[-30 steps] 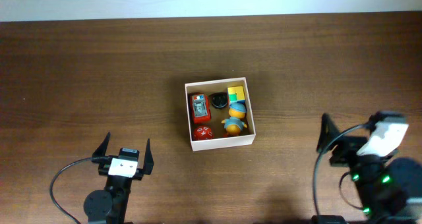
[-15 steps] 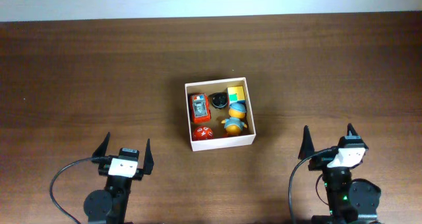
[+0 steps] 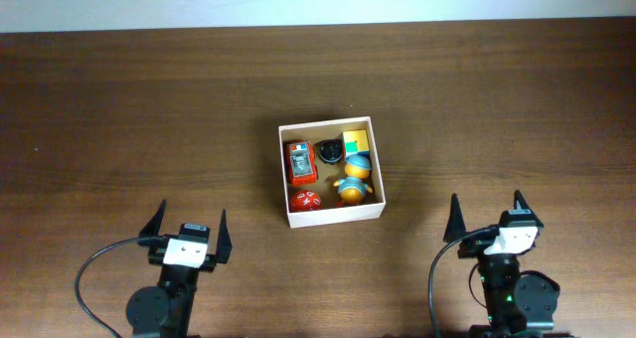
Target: Pack container
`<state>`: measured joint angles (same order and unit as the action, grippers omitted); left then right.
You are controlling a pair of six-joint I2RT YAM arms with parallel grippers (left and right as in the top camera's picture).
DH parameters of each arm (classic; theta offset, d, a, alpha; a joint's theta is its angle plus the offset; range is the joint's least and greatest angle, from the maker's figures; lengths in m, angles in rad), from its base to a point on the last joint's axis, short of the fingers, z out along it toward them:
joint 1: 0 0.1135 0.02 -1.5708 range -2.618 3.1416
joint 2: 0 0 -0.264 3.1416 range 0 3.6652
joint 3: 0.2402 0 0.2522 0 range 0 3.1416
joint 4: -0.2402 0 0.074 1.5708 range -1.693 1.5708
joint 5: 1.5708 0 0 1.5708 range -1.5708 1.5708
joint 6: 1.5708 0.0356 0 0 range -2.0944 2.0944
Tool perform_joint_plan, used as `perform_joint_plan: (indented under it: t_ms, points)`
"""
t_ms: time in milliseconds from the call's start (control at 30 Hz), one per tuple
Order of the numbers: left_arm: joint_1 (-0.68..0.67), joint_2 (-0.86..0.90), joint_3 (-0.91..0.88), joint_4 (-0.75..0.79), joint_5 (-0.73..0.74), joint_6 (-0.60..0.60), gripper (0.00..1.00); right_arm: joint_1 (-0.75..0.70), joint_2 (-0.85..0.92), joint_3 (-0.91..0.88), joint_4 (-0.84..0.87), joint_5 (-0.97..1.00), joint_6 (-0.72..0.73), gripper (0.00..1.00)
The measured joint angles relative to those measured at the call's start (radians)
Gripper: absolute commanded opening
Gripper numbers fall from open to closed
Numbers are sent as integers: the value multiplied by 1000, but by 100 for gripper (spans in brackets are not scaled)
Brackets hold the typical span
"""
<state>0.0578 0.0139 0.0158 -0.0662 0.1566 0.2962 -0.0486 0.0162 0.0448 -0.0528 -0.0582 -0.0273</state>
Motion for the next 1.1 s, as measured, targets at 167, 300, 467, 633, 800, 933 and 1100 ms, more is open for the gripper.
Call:
perform_joint_plan:
  t_ms: [167, 300, 467, 633, 800, 933, 1100]
  points:
    - [0, 0, 0, 0, 0, 0, 99, 40, -1, -29, -2, 0, 1, 99]
    - [0, 0, 0, 0, 0, 0, 99, 49, -1, -32, -17, 1, 1, 99]
    - [0, 0, 0, 0, 0, 0, 99, 50, -1, -32, -17, 2, 0, 99]
    - [0, 0, 0, 0, 0, 0, 99, 50, -1, -32, -17, 2, 1, 99]
    - [0, 0, 0, 0, 0, 0, 99, 50, -1, -32, -17, 2, 1, 99]
    - [0, 0, 0, 0, 0, 0, 99, 50, -1, -32, -17, 2, 0, 99]
    - [0, 0, 0, 0, 0, 0, 99, 50, -1, -32, -17, 2, 1, 99]
